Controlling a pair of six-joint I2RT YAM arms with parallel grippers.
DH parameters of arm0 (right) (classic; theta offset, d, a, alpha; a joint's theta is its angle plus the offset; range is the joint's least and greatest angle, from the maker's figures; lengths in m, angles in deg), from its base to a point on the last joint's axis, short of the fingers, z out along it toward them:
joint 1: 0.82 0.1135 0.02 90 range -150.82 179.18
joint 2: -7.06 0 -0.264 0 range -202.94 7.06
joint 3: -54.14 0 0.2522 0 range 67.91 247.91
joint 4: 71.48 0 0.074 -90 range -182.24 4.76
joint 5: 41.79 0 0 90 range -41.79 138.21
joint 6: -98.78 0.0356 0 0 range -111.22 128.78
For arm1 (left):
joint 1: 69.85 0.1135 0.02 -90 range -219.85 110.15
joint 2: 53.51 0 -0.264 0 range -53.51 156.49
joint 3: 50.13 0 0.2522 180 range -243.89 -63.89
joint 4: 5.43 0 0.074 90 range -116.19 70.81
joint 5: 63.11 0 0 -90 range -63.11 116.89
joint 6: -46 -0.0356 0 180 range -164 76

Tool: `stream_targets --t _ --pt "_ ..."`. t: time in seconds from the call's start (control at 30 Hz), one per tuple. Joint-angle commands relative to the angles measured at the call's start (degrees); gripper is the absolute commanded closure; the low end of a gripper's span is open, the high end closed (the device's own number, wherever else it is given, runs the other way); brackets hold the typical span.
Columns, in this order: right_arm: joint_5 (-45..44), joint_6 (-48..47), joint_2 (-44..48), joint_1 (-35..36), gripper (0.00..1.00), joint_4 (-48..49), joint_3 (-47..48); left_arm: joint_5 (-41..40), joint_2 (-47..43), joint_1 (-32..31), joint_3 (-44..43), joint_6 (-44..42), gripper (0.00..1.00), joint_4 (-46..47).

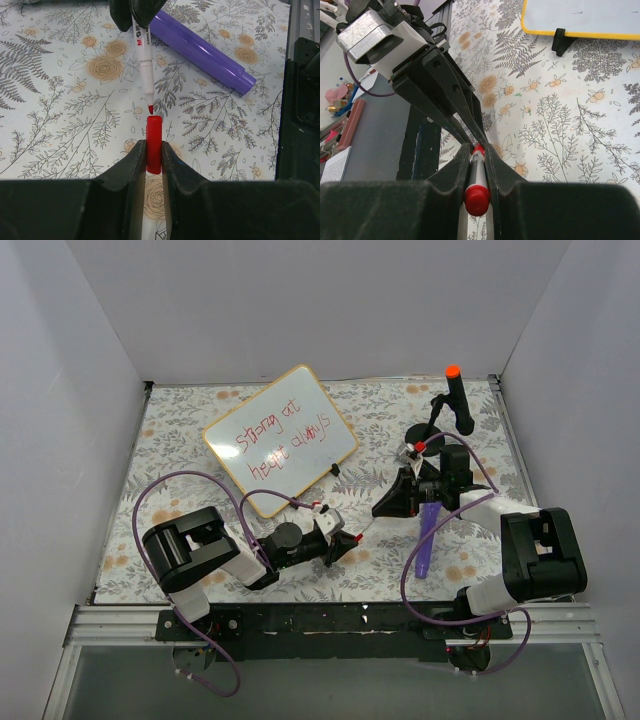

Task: Write a sentence on the whiteboard
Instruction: Close the whiteboard marker at the center of the board.

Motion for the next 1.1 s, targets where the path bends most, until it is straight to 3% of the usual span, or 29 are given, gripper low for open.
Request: stream_targets --t 0.0,1.07 --pt "1.5 0.47 -0.5 1.07 0.99 2.16 0.75 0.1 -0.94 0.11 -0.84 -0.31 1.0 0.7" --pt "0.97 0.56 -4.45 5.03 0.99 1.73 1.28 -4.47 -1.21 0.11 -3.83 -0.22 1.0 4.39"
